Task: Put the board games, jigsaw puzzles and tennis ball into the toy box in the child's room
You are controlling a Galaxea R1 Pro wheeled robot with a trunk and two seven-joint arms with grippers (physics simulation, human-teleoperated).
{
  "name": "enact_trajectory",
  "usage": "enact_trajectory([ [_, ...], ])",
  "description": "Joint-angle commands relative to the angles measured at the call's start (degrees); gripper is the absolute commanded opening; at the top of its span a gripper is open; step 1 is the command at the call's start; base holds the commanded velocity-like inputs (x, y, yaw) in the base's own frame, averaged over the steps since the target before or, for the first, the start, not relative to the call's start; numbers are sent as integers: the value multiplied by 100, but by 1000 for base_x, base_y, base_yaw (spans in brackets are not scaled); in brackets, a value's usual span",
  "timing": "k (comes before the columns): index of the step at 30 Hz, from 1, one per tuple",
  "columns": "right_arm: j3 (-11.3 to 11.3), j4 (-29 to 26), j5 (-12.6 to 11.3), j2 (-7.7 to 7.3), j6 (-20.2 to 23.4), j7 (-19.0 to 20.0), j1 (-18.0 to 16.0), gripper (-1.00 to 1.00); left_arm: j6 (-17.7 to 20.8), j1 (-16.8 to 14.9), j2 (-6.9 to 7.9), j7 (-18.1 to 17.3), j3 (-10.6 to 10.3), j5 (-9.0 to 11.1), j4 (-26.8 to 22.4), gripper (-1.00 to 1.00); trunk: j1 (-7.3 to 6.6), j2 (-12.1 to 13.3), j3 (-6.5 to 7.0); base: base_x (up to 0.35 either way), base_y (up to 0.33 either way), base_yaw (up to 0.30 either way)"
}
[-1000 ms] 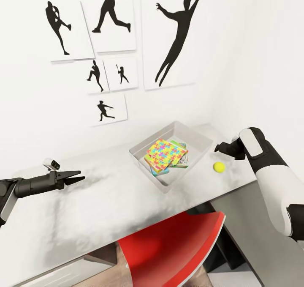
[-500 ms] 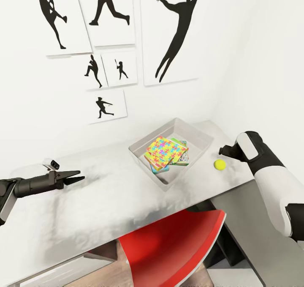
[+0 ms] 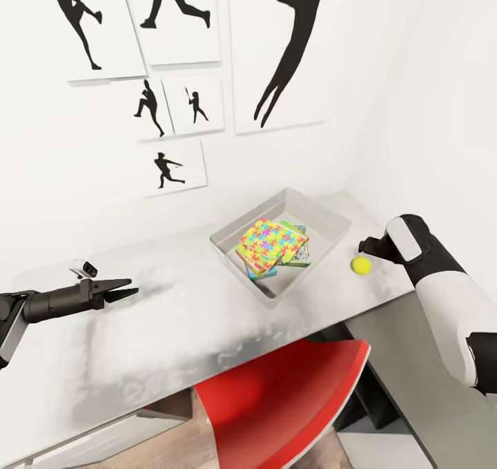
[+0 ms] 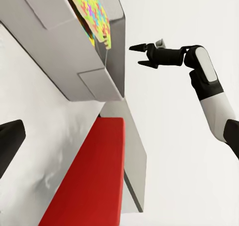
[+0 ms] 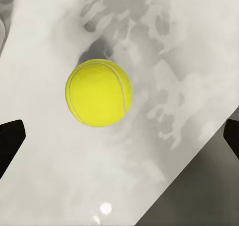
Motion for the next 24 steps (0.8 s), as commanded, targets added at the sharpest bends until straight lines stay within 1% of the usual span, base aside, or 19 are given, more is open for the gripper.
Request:
enact_trajectory([
  [1,37,-4,-59,-7,11,-52,-5,100,61,-3,2,-20,-3,1,0,100,3,-11,-20,0,0,0],
  [24,15,-21,-59,24,-34,-60,-12,100,61,-3,2,-20,-5,-6,-4,100,3,-11,-237,0,0,0],
])
